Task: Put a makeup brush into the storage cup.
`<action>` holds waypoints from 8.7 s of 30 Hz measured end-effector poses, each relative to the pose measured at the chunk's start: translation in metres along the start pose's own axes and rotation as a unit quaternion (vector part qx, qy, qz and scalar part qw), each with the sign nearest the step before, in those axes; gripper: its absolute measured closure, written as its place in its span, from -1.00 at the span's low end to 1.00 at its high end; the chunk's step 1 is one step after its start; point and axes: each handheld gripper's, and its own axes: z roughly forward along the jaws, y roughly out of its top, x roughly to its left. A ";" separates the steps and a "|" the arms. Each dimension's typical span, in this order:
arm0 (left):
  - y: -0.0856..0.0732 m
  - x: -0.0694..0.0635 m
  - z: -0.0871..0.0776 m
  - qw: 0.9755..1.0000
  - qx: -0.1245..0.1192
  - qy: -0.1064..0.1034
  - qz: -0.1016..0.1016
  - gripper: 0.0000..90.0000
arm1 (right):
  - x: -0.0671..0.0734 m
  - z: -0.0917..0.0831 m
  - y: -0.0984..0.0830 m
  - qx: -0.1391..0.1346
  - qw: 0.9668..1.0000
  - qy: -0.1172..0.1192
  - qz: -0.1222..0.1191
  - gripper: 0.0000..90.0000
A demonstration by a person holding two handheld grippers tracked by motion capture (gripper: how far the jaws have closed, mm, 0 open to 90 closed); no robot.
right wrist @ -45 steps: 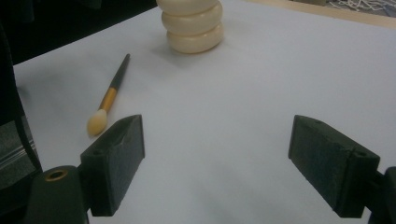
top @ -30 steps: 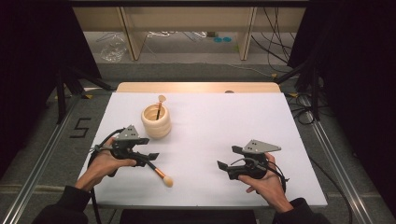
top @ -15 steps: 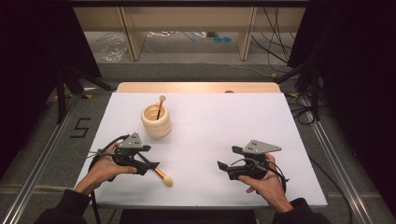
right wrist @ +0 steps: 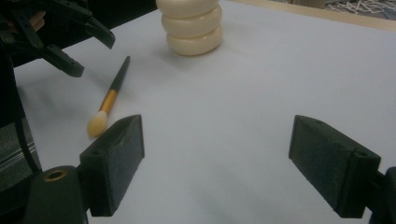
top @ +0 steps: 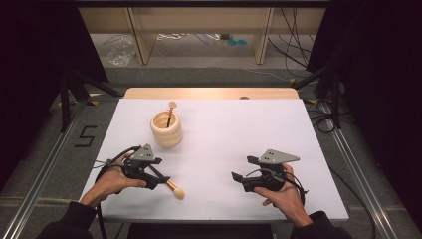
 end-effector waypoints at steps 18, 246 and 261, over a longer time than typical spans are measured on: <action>0.004 -0.002 0.003 1.000 0.015 -0.003 0.017 -0.40 | 0.000 0.001 0.000 -0.008 1.000 0.000 -0.001 -0.57; 0.052 0.078 -0.042 0.962 -0.174 0.139 -0.158 0.75 | -0.002 0.002 0.001 -0.002 1.000 0.000 0.005 -0.55; 0.065 0.089 -0.042 0.951 -0.205 0.159 -0.167 0.75 | -0.003 0.004 0.000 -0.010 1.000 0.003 0.004 -0.55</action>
